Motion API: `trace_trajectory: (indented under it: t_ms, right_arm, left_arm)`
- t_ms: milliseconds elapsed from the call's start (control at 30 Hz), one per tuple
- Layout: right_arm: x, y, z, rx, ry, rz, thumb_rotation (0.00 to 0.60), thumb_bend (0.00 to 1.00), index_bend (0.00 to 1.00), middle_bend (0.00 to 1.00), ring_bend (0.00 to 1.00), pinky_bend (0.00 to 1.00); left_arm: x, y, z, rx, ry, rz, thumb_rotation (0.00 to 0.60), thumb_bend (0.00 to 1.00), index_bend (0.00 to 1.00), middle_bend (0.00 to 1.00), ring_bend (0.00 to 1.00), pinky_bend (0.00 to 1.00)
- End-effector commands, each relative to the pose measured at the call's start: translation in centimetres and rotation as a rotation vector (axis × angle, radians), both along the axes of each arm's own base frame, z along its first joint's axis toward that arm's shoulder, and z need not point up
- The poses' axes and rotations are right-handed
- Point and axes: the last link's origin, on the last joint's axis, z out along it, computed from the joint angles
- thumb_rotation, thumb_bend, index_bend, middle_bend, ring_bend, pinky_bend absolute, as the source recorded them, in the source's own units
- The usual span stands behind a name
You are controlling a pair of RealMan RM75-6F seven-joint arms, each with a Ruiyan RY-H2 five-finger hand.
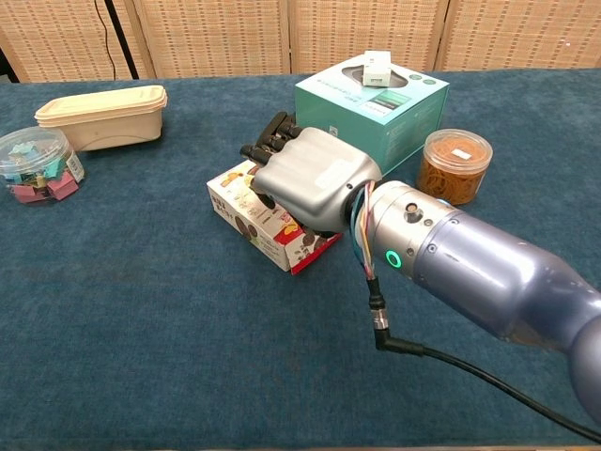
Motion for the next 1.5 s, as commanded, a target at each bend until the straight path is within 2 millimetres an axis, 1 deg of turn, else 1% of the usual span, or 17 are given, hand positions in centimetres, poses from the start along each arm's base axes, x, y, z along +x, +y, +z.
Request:
trace_trajectory:
  t_ms: [33,267,667,800,933,1067,1233,1367,1500]
  right_arm:
    - [0.1,0.0,-0.1,0.000,0.002,-0.003,0.600,1.00,0.33,0.00,0.00,0.00]
    - [0.0,0.0,-0.3,-0.003,0.011,-0.004,0.600,1.00,0.33,0.00,0.00,0.00]
    - [-0.5,-0.6,0.5,-0.030,0.028,-0.002,0.600,1.00,0.34,0.00,0.00,0.00]
    - [-0.3,-0.5,0.6,-0.026,0.018,0.001,0.600,1.00,0.34,0.00,0.00,0.00]
    - [0.6,0.2,0.6,-0.010,-0.007,0.021,0.600,1.00,0.34,0.00,0.00,0.00]
    - [1.0,0.5,0.3,-0.002,-0.009,0.029,0.600,1.00,0.34,0.00,0.00,0.00]
    - [0.9,0.1,-0.1,-0.011,0.008,0.017,0.600,1.00,0.34,0.00,0.00,0.00]
    - [0.7,-0.4,0.0,-0.023,0.011,0.010,0.600,1.00,0.34,0.00,0.00,0.00]
    - [0.7,-0.4,0.1,-0.024,0.014,0.012,0.600,1.00,0.34,0.00,0.00,0.00]
  left_arm:
    - [0.0,0.0,0.0,0.000,-0.001,0.000,0.600,0.19,0.00,0.00,0.00,0.00]
    - [0.0,0.0,0.1,0.000,-0.003,-0.001,0.600,0.19,0.00,0.00,0.00,0.00]
    - [0.0,-0.1,0.0,-0.001,-0.003,-0.001,0.600,0.19,0.00,0.00,0.00,0.00]
    - [0.0,-0.1,0.0,-0.002,-0.002,-0.001,0.600,0.19,0.00,0.00,0.00,0.00]
    - [0.0,-0.1,0.0,-0.002,-0.004,-0.001,0.600,0.19,0.00,0.00,0.00,0.00]
    - [0.0,-0.1,0.1,-0.002,-0.005,-0.001,0.600,0.19,0.00,0.00,0.00,0.00]
    - [-0.1,-0.1,0.2,0.000,-0.009,0.000,0.600,0.19,0.00,0.00,0.00,0.00]
    - [-0.2,0.0,0.2,-0.002,-0.011,0.001,0.600,0.19,0.00,0.00,0.00,0.00]
    - [-0.1,0.0,0.2,-0.003,-0.010,0.001,0.600,0.19,0.00,0.00,0.00,0.00]
